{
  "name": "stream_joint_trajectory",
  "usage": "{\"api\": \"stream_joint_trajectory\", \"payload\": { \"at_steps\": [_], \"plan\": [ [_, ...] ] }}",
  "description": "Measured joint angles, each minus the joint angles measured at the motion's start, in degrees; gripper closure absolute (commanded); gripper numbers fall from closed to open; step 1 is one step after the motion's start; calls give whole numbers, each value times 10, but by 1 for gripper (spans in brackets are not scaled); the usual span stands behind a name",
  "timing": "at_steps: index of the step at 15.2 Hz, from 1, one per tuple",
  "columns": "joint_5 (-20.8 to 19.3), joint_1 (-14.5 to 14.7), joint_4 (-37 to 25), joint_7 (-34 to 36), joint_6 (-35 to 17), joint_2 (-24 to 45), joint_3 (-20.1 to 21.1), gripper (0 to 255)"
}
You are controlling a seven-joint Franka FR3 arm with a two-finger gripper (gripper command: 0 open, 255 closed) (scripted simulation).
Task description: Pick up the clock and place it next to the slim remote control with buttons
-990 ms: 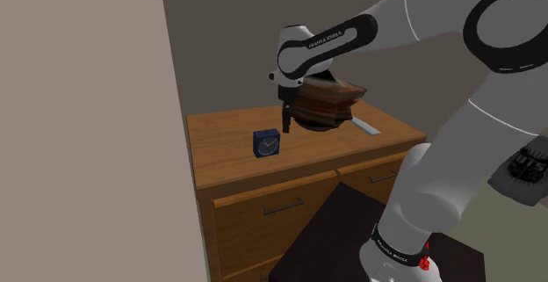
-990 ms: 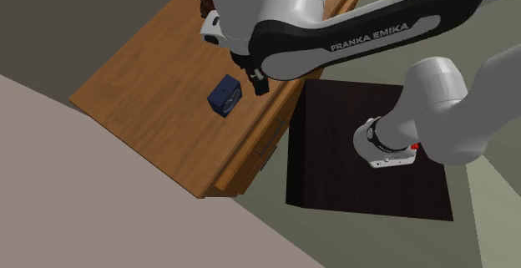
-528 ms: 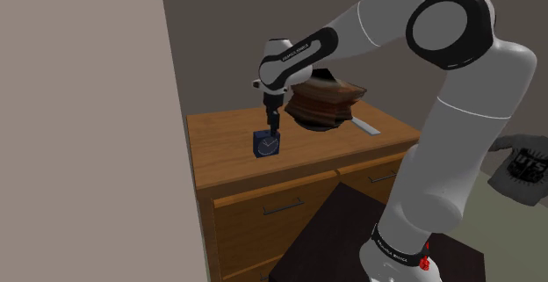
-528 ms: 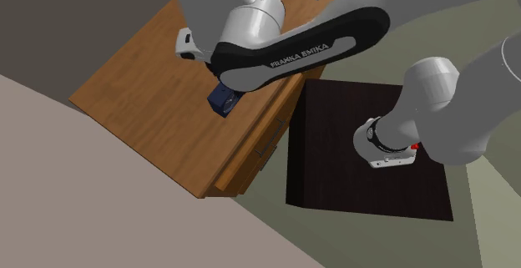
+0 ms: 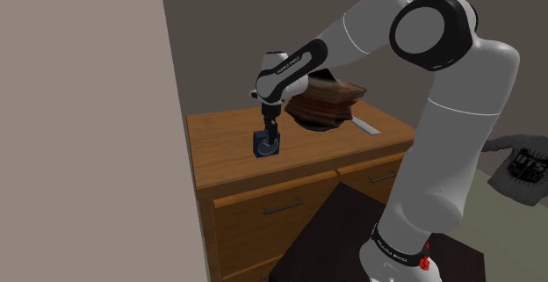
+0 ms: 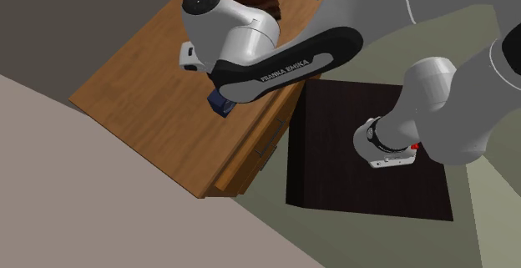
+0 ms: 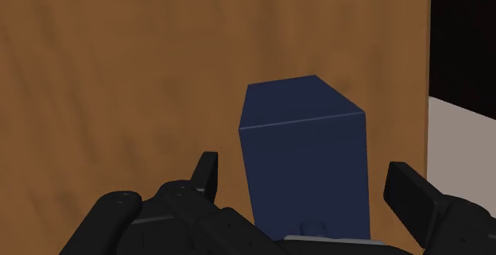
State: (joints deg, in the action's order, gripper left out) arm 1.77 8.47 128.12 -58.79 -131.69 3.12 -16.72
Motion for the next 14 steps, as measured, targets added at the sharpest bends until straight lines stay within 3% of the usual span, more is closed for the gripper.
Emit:
{"api": "stream_joint_trajectory", "payload": {
  "at_steps": [6, 7, 14],
  "plan": [
    [1, 0, 1, -1, -3, 2, 0, 0],
    [1, 0, 1, -1, -3, 2, 0, 255],
    [1, 0, 1, -1, -3, 2, 0, 255]
  ]
}}
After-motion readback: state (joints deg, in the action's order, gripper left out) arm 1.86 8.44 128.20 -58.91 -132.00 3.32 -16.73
